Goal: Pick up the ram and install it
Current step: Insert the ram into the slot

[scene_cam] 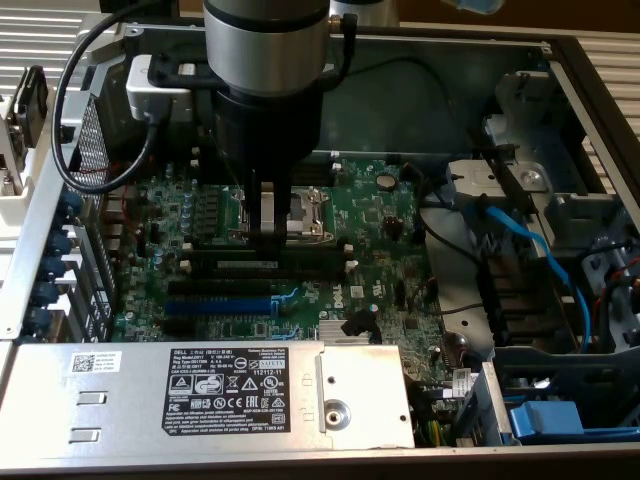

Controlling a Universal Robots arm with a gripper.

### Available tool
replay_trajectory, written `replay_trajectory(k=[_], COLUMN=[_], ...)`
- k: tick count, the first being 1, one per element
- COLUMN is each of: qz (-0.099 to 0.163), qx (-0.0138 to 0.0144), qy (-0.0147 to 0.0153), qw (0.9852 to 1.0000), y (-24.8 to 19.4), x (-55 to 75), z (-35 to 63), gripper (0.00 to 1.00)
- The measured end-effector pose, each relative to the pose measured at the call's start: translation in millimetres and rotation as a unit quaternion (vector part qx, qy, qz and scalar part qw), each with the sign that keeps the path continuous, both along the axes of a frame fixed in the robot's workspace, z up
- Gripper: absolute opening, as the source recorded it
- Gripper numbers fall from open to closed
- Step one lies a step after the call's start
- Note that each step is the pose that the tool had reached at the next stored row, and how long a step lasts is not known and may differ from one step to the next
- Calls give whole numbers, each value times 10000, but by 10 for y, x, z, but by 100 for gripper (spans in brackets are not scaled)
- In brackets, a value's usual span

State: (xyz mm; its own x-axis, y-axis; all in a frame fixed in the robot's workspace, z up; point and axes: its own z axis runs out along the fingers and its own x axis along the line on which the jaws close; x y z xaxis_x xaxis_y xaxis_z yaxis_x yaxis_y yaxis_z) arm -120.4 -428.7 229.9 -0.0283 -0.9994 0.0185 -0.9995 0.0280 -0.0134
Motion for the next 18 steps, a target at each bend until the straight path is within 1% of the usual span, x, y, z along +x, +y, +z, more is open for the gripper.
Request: replay_trajectory(k=[8,14,18], qz=[0,0,0], qx=[0,0,1], qy=[0,0,-1], qw=[10000,10000,10000], y=[0,0,0], x=[0,0,0], z=[16,109,117], gripper=[21,21,21])
